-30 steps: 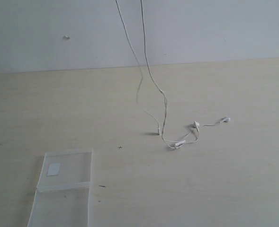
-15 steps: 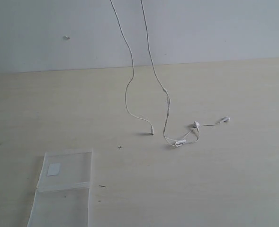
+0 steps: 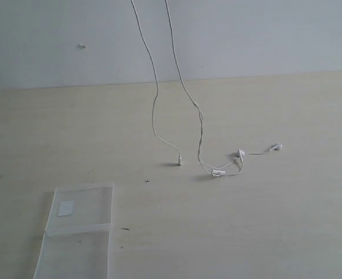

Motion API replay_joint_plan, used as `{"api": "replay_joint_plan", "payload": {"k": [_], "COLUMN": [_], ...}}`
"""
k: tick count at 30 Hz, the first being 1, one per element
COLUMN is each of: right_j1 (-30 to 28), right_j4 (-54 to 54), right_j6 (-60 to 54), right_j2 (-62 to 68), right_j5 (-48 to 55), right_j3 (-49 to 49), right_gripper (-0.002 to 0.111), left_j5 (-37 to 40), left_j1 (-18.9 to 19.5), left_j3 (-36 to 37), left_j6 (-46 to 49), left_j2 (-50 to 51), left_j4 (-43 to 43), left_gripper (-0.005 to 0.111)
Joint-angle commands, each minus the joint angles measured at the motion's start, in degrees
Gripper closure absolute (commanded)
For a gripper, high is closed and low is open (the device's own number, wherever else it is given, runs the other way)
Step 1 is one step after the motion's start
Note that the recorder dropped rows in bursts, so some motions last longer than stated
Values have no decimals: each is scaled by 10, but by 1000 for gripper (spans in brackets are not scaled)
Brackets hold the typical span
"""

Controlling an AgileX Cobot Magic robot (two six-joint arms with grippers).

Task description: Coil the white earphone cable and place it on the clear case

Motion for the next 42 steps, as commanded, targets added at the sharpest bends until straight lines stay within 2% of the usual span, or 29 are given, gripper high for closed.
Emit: {"api": "replay_joint_plan", "payload": {"k": [1,5,8,11,16,21,24,26,27,28,29,31,33,42], "right_j1": [-2,-2,-2,-2,-2,-2,-2,-2,-2,-2,-2,-2,-2,-29], "right_j4": [-1,-1,-1,-10,-15,1,6,7,7,7,8,19,19,52], "right_j6": [4,4,4,-1,6,6,6,23,37,44,49,49,49,51], "right_j2": [-13,-14,-14,-17,-30,-51,-56,-59,-59,-59,-60,-61,-68,-86], "right_j5": [-6,6,13,5,-23,-47,-46,-53,-63,-69,-77,-75,-73,-64], "right_j3": [-3,-3,-3,-3,-4,-4,-4,-4,-4,-4,-4,-4,-4,-4], "right_gripper": [108,108,108,108,108,108,108,108,108,108,108,108,108,108], "left_j5": [-76,-158,-215,-208,-153,-80,-39,-6,19,36,66,116,135,108], "left_j1": [-1,-1,-1,-1,-1,-1,-1,-1,-1,-1,-1,-1,-1,-1], "left_j3": [1,1,1,-3,-41,-98,-134,-162,-175,-179,-186,-192,-194,-194], "left_j6": [19,7,-41,-51,-51,-42,25,149,265,327,429,524,527,527], "left_j2": [-3,-3,-3,-3,0,32,49,69,86,96,116,148,167,167], "left_j4": [3,-18,-48,-48,-48,-112,-163,-266,-355,-409,-513,-603,-655,-668], "left_gripper": [107,107,107,107,107,107,107,107,107,107,107,107,107,107]}}
